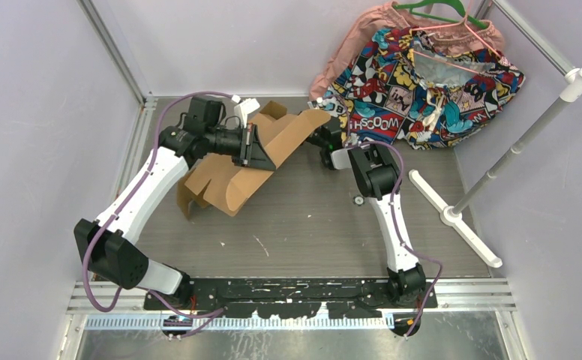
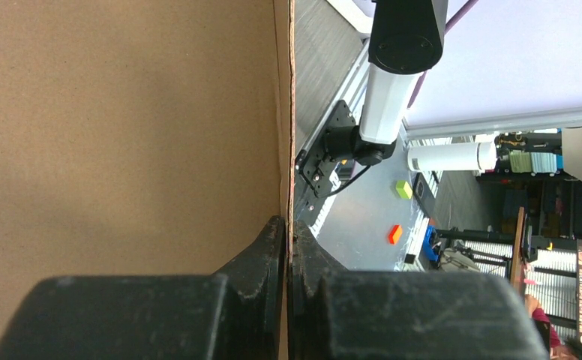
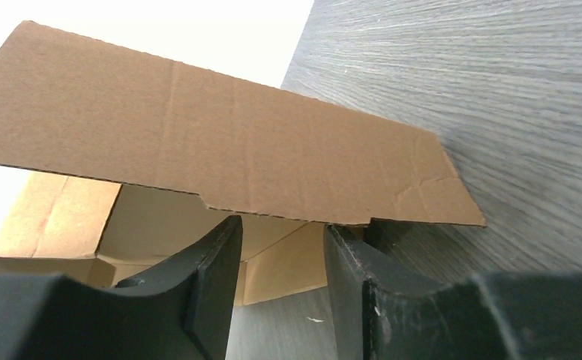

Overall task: Fold the paper box
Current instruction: Fold the paper box at the center of the board.

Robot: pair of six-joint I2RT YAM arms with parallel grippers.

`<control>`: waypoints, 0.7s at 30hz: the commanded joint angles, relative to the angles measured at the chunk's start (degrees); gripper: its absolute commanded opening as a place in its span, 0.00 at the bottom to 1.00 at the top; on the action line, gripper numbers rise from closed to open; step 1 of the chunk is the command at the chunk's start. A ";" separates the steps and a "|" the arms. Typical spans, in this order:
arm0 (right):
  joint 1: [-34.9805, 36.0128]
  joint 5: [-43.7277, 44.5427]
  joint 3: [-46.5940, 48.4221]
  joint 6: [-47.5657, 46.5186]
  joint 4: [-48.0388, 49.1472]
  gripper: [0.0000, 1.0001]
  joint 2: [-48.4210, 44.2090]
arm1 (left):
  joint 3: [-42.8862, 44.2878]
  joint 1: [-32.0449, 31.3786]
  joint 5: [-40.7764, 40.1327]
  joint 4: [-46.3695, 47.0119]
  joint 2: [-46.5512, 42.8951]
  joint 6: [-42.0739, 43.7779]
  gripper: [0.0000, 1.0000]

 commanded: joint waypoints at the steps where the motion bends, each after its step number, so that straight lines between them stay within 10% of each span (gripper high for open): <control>1: 0.37 2.34 1.04 -7.54 -0.82 0.49 -4.92 | 0.54 0.30 2.63 0.75 -1.97 1.26 0.07; 21: 1.21 20.14 -16.08 -34.13 3.94 0.58 -16.87 | 2.29 1.23 3.95 -1.86 -0.77 3.26 0.07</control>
